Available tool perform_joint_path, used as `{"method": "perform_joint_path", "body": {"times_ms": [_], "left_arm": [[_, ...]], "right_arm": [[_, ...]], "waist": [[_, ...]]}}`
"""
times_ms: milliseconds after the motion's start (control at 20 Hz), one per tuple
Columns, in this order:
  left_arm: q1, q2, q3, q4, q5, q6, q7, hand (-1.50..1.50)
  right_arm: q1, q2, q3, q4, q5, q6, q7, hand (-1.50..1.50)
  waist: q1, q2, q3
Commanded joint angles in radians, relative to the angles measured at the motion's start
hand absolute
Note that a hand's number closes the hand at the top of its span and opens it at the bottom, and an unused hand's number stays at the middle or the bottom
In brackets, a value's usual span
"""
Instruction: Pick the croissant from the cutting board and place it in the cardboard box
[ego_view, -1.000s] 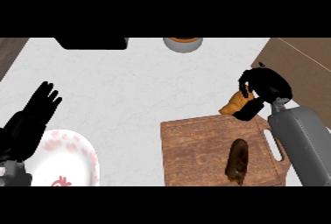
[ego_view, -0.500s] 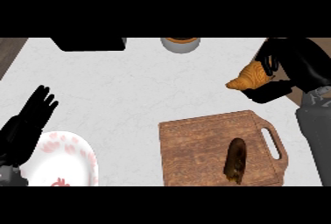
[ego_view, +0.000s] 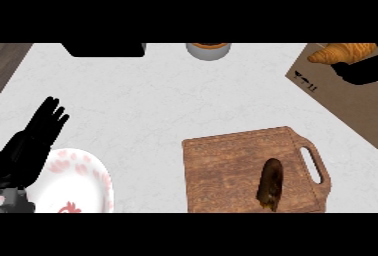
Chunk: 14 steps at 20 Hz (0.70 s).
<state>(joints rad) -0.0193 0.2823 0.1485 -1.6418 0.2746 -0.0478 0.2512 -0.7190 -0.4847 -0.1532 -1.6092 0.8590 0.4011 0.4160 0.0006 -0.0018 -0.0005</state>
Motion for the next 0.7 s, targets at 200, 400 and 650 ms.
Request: {"method": "perform_joint_path", "body": {"times_ms": [200,400,650], "left_arm": [[-0.017,0.017,0.033,0.003,0.017,-0.032,0.027,0.00],[0.033,-0.034,-0.001,-0.023,-0.026,-0.016,-0.009,0.00],[0.002,0.011,0.042,-0.034,0.018,-0.049,0.043,0.00]], "right_arm": [[-0.053,-0.141,-0.095,0.250,0.018,-0.066,-0.162,1.50],[-0.037,-0.156,-0.108,0.357,0.027,-0.130,-0.245,1.50],[-0.067,-0.178,-0.114,0.590,0.063,-0.295,-0.417,1.50]], "waist": [[0.008,0.003,0.001],[0.009,0.003,0.001],[0.017,0.005,0.001]]}}
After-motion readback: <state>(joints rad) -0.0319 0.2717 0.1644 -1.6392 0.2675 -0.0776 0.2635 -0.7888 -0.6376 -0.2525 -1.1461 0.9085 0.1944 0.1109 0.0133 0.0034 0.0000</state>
